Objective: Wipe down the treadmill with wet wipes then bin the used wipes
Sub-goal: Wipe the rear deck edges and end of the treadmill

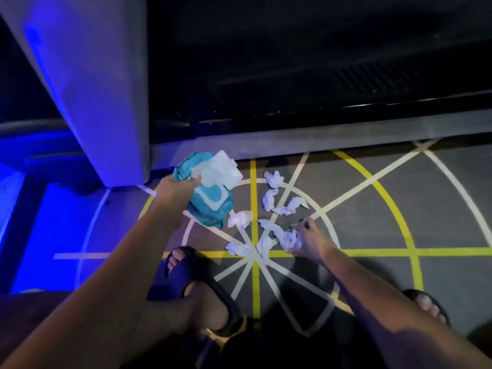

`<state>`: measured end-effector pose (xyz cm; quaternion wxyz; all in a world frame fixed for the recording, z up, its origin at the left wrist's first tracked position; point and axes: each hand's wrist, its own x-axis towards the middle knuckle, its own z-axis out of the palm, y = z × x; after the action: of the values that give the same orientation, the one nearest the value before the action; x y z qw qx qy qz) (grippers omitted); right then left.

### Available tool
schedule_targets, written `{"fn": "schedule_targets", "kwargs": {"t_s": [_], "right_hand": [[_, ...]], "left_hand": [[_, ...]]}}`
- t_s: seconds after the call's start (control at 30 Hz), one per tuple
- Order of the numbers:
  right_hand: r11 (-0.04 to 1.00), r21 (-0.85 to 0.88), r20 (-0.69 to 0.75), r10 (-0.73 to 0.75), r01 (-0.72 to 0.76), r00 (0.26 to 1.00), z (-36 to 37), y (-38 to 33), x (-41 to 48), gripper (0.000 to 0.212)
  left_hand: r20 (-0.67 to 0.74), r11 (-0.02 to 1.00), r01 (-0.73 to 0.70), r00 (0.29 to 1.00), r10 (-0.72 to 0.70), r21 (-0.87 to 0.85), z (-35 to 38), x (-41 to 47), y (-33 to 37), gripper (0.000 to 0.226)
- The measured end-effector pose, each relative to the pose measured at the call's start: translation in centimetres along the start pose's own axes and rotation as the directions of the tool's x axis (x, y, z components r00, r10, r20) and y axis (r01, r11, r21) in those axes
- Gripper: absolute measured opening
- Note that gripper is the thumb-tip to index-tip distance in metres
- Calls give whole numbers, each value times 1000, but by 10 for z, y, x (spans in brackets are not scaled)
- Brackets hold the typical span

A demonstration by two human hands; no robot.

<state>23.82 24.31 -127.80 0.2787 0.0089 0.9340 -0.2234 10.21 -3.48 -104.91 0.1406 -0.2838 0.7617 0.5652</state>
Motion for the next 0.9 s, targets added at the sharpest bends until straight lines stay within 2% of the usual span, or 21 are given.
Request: {"fn": "schedule_targets", "kwargs": {"t_s": [0.03, 0.1, 0.17, 0.27, 0.33, 0.43, 0.53, 0.67, 0.73, 0.77, 0.83, 0.87, 0.9], "right_hand": [[994, -88, 73, -60, 67, 995, 0, -11, -2, 53], [991, -125, 88, -43, 53, 995, 8, -24, 5, 35], [997, -22, 46, -79, 80, 996, 6, -44, 4, 35], [981, -112, -77, -170, 161, 982, 14, -62, 16, 48], [974, -112, -15, -198, 195, 980, 17, -78, 22, 49], [948, -168, 88, -257, 269, 962, 30, -96, 26, 33], [931, -203, 55, -297, 302, 953, 48, -94, 27, 28], [961, -2, -32, -276, 276, 961, 41, -102, 17, 21], [972, 109, -57, -205, 210, 977, 33, -112, 16, 21], [971, 200, -58, -123, 132, 991, 28, -115, 17, 21], [900, 434, -56, 49, -20, 997, 17, -120, 25, 21], [855, 513, -46, 110, -72, 993, 12, -123, 32, 19], [861, 502, -63, 134, -85, 989, 7, -128, 40, 22]], "left_hand": [[-10, 1000, 9, 1000, -9, -5, -8, 1, -5, 23], [-39, 1000, 28, 999, -29, -9, -23, 1, -15, 25], [-70, 999, 49, 996, -51, -22, -36, 0, -24, 24], [-98, 996, 76, 992, -79, -42, -51, -6, -31, 22], [-110, 996, 78, 991, -82, -45, -59, -9, -32, 22], [-119, 995, 91, 988, -96, -45, -66, -11, -33, 26], [-114, 996, 84, 990, -88, -42, -68, -11, -36, 25], [-107, 996, 88, 990, -88, -4, -70, -6, -42, 22], [-108, 996, 93, 990, -93, -7, -71, -3, -43, 16], [-109, 996, 92, 990, -93, -11, -71, -1, -44, 16], [-112, 996, 87, 990, -89, -19, -72, 3, -46, 16], [-118, 996, 85, 989, -86, -20, -73, 6, -48, 15], [-120, 997, 81, 989, -83, -21, -74, 7, -49, 15]]}}
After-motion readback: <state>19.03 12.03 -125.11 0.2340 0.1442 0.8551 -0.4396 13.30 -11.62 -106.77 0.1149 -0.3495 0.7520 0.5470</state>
